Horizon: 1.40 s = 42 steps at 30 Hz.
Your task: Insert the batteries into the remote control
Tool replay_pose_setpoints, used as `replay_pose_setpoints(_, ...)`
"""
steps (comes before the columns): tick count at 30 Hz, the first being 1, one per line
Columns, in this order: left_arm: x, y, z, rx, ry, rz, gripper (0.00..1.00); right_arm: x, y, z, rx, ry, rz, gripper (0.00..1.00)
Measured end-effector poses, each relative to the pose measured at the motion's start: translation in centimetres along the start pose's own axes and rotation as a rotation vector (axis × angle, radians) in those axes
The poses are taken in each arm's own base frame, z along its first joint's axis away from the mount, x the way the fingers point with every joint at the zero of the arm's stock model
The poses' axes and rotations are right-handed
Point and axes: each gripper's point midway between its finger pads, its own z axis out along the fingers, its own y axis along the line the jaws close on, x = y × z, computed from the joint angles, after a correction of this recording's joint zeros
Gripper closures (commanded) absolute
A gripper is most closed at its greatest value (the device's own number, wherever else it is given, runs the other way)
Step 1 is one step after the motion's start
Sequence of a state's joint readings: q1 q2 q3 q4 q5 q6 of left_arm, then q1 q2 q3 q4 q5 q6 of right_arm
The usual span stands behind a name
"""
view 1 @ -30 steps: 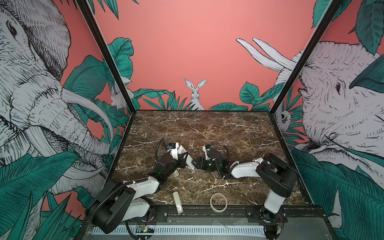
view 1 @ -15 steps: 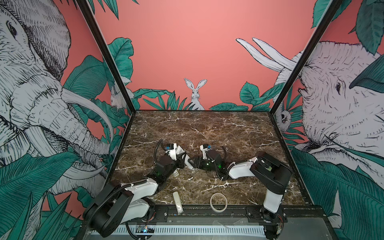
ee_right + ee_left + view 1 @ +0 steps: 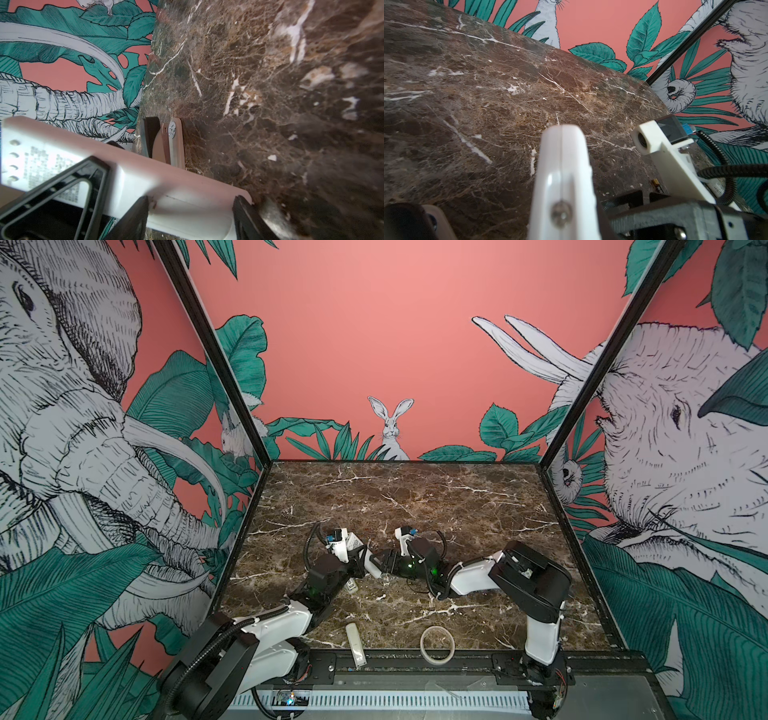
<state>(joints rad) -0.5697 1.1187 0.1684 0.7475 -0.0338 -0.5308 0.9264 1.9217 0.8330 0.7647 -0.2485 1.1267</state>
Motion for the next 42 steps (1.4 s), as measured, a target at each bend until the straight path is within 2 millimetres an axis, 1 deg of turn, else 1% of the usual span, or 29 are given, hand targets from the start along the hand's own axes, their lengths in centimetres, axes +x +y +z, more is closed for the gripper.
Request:
replay_pose_setpoints(9, -0.7, 1.5, -0.8, -0.067, -0.045, -0.003, 1.0, 0.2, 1.0, 1.7, 0.013, 0.037, -0.006, 0.37)
replay_pose_setpoints(15, -1.1, 2.5, -1.2, -0.118, -0.076, 0.009, 1.0, 0.5, 2.0, 2.6, 0.077, 0.076, -0.046, 0.4)
replay_pose_setpoints(21, -1.2, 2.4, -1.1, -0.115, -0.082, 0.024, 1.0, 0.4, 2.0, 2.1, 0.183, 0.085, -0.117, 0.41)
replay_pose_setpoints(27, -1.1, 1.9, -0.8, -0.085, -0.081, 0.054, 1.0, 0.2, 1.9, 1.6, 0.254, 0.082, -0.18, 0.41)
replay_pose_setpoints(42, -1.0, 1.6, -0.7, -0.072, -0.075, 0.073, 1.0, -0.2, 1.9, 1.1, 0.334, 0.11, -0.279, 0.41)
